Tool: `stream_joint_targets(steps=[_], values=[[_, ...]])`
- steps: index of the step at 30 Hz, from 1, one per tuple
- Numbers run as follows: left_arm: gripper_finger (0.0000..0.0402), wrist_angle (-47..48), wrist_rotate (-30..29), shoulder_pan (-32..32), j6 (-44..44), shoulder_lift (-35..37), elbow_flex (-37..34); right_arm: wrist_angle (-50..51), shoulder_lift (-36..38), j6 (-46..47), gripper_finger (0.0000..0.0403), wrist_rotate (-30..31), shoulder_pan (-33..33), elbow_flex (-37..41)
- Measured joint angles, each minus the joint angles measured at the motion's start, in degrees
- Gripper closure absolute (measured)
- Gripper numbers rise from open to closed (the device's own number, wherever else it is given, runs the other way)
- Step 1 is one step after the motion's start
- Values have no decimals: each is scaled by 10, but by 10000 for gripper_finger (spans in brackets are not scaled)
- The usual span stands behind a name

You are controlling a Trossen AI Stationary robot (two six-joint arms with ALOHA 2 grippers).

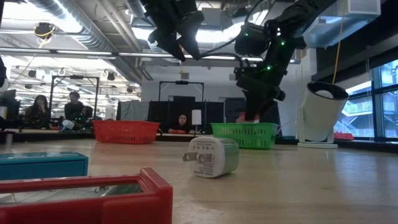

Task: Pick & Place Office items
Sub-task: Put the red charger adapter into the green bin, then put the light blue digital clock into the red bin

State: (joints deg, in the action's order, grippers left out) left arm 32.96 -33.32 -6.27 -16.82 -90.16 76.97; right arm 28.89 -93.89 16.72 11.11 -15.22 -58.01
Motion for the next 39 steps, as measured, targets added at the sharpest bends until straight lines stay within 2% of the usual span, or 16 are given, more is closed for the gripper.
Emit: stream_joint_targets(steps=[5, 10, 20, 25, 34, 39], values=[[100, 7, 1, 0, 0, 0, 0, 48, 20, 21, 145, 3, -1, -34], [100, 31, 27, 2, -19, 0, 0, 129, 54, 23, 119, 18, 0, -99], [100, 181, 123, 15, -119, 0, 0, 140, 107, 40, 124, 20, 38, -197], [100, 229, 135, 47, -152, 0, -8, 140, 111, 54, 126, 42, 70, -224], [100, 208, 171, 130, -240, 1, -55, 140, 111, 102, 126, 65, 127, -229], [100, 190, 157, 197, -334, 1, -89, 140, 111, 109, 126, 64, 161, -229]])
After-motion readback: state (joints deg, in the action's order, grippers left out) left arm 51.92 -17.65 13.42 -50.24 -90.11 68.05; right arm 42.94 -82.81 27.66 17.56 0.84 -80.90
